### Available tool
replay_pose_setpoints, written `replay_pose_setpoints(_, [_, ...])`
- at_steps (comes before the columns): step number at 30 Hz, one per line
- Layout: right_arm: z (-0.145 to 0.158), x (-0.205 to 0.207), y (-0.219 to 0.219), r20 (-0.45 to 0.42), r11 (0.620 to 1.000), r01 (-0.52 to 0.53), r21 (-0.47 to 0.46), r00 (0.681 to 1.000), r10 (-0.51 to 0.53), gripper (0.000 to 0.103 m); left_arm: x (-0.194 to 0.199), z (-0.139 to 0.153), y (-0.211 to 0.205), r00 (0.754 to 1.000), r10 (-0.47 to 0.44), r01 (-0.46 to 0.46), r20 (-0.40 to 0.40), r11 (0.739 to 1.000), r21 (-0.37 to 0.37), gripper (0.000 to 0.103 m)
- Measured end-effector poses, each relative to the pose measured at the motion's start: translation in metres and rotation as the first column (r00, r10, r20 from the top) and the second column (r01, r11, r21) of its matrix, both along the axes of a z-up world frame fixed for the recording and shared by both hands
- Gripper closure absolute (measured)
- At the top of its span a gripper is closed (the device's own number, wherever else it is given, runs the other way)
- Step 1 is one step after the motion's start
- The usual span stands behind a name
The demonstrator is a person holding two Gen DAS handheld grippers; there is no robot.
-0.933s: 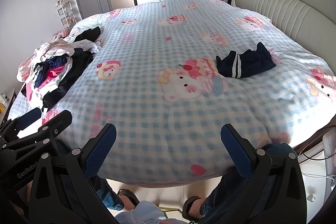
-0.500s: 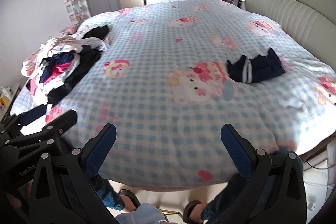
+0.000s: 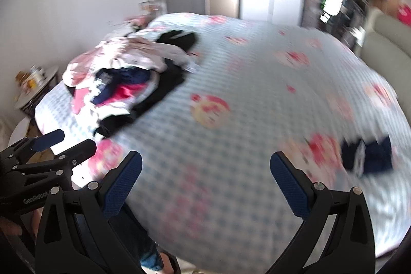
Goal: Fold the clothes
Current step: 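Reach both grippers into the clothes heap toward the pink pajama garment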
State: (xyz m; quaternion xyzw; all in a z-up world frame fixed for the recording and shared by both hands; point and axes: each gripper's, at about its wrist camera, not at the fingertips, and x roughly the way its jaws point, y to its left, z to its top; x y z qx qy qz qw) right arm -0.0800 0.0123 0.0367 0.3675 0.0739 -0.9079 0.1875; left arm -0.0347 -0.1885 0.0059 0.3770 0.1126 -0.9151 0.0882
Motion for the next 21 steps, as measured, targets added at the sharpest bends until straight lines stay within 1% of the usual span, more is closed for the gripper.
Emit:
replay_pose_setpoints(3, [0.005,-0.021,-0.051,-0.006,0.996,-0.089,0.026,0.996,0.09,0.002,-0.004,0.003,-0.043,0.998,0.063,-0.063,-0.008,0.998,0.027,0.018])
replay_pose_setpoints(6, [0.006,-0.044,-0.099,0.001,0.985,-0.167,0.035,0.986,0.167,0.002,-0.01,0.006,-0.089,0.99,0.137,-0.136,-0.027,0.99,0.041,0.018])
replay_pose_setpoints(9, [0.013,-0.067,-0.146,-0.01,0.975,-0.221,0.035,0.975,0.222,0.002,-0.021,0.007,-0.137,0.976,0.214,-0.21,-0.046,0.975,0.079,0.018])
replay_pose_setpoints(11, [0.016,-0.08,-0.173,-0.015,0.964,-0.265,0.013,0.964,0.265,0.002,-0.028,0.006,-0.168,0.964,0.26,-0.252,-0.058,0.961,0.112,0.018])
replay_pose_setpoints(13, [0.015,-0.093,-0.205,-0.024,0.955,-0.297,0.021,0.954,0.298,0.002,-0.036,0.001,-0.189,0.957,0.282,-0.268,-0.069,0.95,0.159,0.018])
replay_pose_setpoints(15, [0.007,-0.108,-0.237,-0.021,0.95,-0.31,0.048,0.95,0.311,0.002,-0.046,-0.008,-0.204,0.955,0.288,-0.267,-0.071,0.94,0.213,0.018])
replay_pose_setpoints(16, [0.003,-0.115,-0.248,-0.014,0.948,-0.314,0.058,0.949,0.315,0.002,-0.051,-0.012,-0.211,0.954,0.291,-0.266,-0.072,0.934,0.24,0.022])
replay_pose_setpoints(21, [-0.02,-0.162,-0.295,0.039,0.944,-0.316,0.092,0.949,0.314,0.002,-0.076,-0.034,-0.248,0.949,0.306,-0.259,-0.074,0.892,0.371,0.023])
